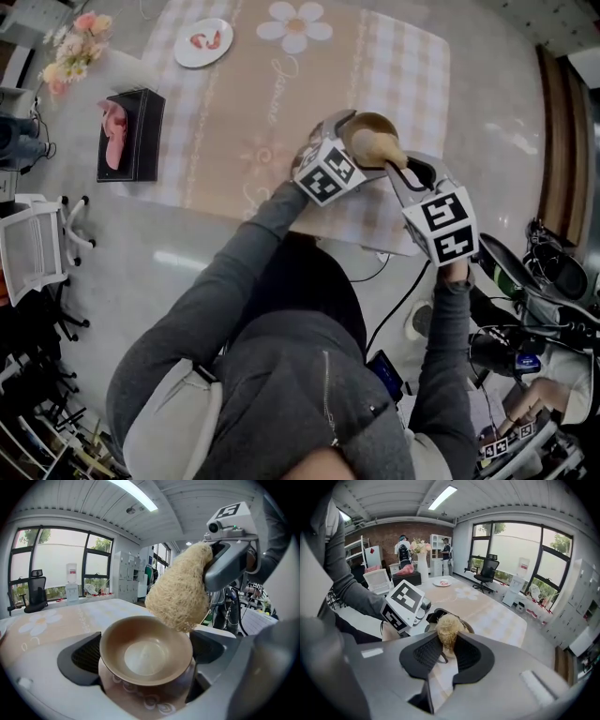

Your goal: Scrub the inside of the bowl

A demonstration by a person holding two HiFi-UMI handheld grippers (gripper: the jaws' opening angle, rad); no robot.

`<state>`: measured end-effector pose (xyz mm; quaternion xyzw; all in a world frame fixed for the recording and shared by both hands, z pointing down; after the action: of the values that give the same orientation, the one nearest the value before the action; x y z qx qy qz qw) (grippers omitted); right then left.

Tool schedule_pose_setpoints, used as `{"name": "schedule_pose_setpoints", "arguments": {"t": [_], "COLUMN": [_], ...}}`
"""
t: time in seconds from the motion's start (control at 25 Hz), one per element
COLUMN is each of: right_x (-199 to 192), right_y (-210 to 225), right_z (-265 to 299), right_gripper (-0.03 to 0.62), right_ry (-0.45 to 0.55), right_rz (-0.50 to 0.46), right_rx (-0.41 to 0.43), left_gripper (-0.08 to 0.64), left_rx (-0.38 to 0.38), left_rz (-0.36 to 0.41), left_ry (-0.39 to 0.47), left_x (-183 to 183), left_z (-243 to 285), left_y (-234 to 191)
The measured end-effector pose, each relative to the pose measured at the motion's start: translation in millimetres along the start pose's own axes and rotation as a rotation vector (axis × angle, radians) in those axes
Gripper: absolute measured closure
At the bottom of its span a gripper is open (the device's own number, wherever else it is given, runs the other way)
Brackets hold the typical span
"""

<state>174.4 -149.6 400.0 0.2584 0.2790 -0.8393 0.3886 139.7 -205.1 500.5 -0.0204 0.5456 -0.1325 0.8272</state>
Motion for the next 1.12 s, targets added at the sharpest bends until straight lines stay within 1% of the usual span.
{"name": "schedule_pose_setpoints", "arguments": {"t": [0.32,0.52,0.64,0.96,1.12], "right_x": [-2,-1,-4,-15,-17], "right_y": [22,13,11,18,16], "right_z": [25,35,42,51,52], "right_gripper": [0.522,0.523,0.523,0.523,0.523], "right_ry": [-0.051,-0.071,-0.081,-0.124,-0.139], "right_rz": [-0.074,-0.171,-0.217,-0.290,-0.310], "right_rx": [0.001,0.039,0.037,0.020,0.018], "left_gripper": [-0.026,-0.026,-0.026,-0.026,-0.026], "left_rx": [0.000,-0.002,0.000,0.000,0.000], "left_rz": [-0.001,-0.001,-0.001,-0.003,-0.002], "left_ry": [-0.002,0.000,-0.002,-0.001,-0.003], "left_x": [0,0,0,0,0], "left_z": [0,0,0,0,0], "left_y": [0,0,0,0,0]}}
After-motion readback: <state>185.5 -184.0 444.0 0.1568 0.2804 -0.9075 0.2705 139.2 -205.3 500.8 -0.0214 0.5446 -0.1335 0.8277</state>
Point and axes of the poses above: the fingertips, and each gripper's own axes: z forward along the fingers, y to its right, x out of its top, the point moved 4 cm from there along -z, backward along the fingers, and after that the axes turned 14 degrees about -x, right-handed, at the moved point
